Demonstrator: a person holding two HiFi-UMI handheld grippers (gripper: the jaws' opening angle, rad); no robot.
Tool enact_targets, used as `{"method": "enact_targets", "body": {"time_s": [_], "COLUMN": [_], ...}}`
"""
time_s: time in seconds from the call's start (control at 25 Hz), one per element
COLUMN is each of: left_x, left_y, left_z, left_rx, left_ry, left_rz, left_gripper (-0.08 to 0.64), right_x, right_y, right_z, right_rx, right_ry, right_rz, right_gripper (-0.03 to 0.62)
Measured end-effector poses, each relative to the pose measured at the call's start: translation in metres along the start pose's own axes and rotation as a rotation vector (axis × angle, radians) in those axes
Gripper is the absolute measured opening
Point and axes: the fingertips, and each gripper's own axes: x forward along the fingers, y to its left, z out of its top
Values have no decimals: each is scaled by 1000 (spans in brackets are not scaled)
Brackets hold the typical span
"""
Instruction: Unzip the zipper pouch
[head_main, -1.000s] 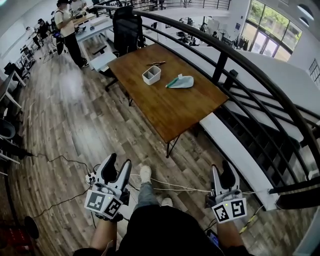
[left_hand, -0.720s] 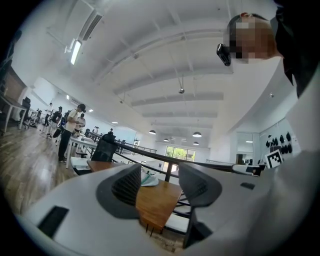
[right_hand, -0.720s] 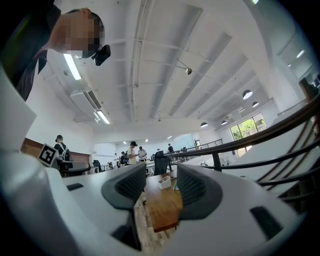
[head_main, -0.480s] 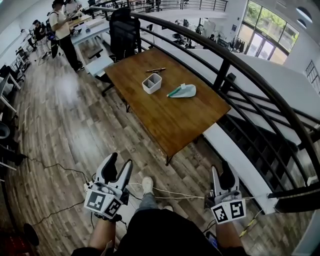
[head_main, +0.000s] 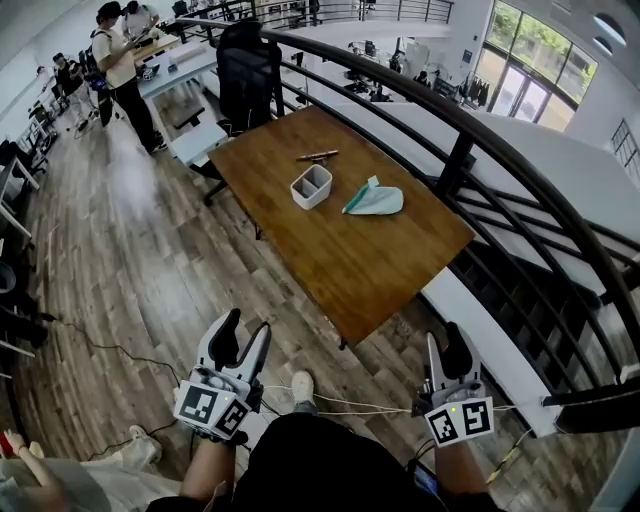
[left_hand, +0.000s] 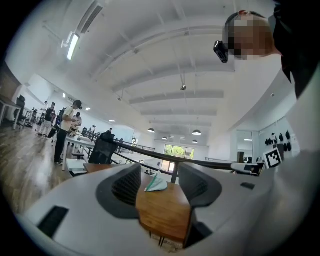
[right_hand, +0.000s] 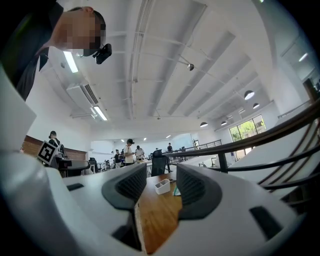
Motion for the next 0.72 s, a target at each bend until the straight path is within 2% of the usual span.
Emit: {"method": "enact_targets", "body": {"time_s": [0.32, 0.72], "left_x": [47, 73], "left_y": [39, 72], "left_z": [9, 19], "left_rx": [-3, -15], "left_ry": [3, 7], "left_rz": [-71, -128], "left_gripper": [226, 225], "right_x": [56, 80], "right_y": [9, 21], "right_z": [5, 9], "right_rx": [-19, -33], "right_ry": [-17, -3], "right_rz": [-29, -84], "right_gripper": [167, 161]}}
